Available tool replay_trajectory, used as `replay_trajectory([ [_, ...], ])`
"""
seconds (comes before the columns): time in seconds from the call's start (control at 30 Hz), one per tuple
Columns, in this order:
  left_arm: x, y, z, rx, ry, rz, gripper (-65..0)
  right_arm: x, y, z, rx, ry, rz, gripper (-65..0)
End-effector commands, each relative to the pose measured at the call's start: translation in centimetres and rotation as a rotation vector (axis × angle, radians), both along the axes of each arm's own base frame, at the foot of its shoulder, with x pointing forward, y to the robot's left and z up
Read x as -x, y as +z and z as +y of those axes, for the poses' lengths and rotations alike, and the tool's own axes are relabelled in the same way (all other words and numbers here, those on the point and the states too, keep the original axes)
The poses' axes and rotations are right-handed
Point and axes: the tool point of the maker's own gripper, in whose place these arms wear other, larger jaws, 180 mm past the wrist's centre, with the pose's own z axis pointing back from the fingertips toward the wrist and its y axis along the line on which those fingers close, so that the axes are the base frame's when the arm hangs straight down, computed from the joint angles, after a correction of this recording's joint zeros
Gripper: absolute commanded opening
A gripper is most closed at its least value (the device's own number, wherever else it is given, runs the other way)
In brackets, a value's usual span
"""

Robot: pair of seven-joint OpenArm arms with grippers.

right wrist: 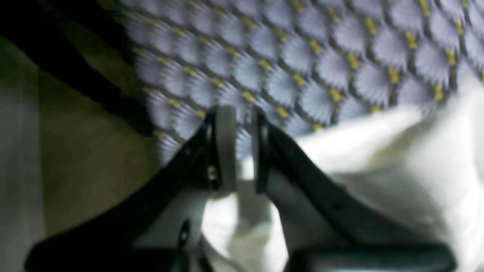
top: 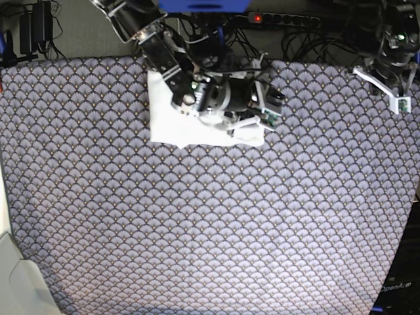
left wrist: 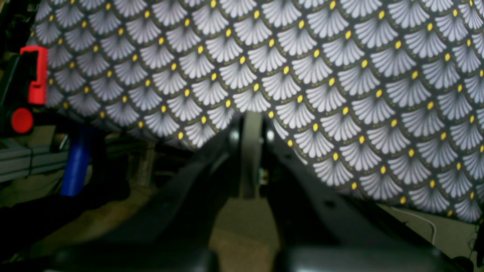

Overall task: Fold the T-shirt properly
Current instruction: 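Tuck the loose fabric into the stack with the right gripper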

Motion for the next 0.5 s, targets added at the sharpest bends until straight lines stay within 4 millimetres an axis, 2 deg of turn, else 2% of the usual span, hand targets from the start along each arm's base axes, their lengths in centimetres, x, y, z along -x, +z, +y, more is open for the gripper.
replay_trajectory([
  [0.0, -0.5, 1.0, 0.4, -0.025, -0.010, -0.032, -64.6, -0.8, 2.3, 0.7, -0.063, -0.002, -0.045, -59.0],
  [0.13, -0.5, 1.0, 0.2, -0.021, -0.012, -0.034, -64.6, -1.3, 4.3, -0.7, -0.021, -0.005, -0.120, -59.1],
  [0.2, -0.6, 1.0, 0.1, -0.018, -0.013, -0.036, -64.6, -1.7, 6.0, -1.3, -0.020, -0.009, -0.175, -59.1],
  [0.27, -0.7, 1.0, 0.0, -0.016, -0.014, -0.038, -64.6, -3.0, 7.0, -2.9, -0.009, -0.051, -0.215, -59.1],
  [0.4, -0.7, 0.9, 0.0, -0.015, -0.012, -0.037, -64.6, -5.9, 7.5, -6.0, 0.000, -0.169, -0.234, -59.0],
  [0.47, -0.7, 0.9, 0.0, -0.014, -0.013, -0.037, -64.6, -7.1, 7.0, -7.2, 0.015, -0.209, -0.221, -59.0],
])
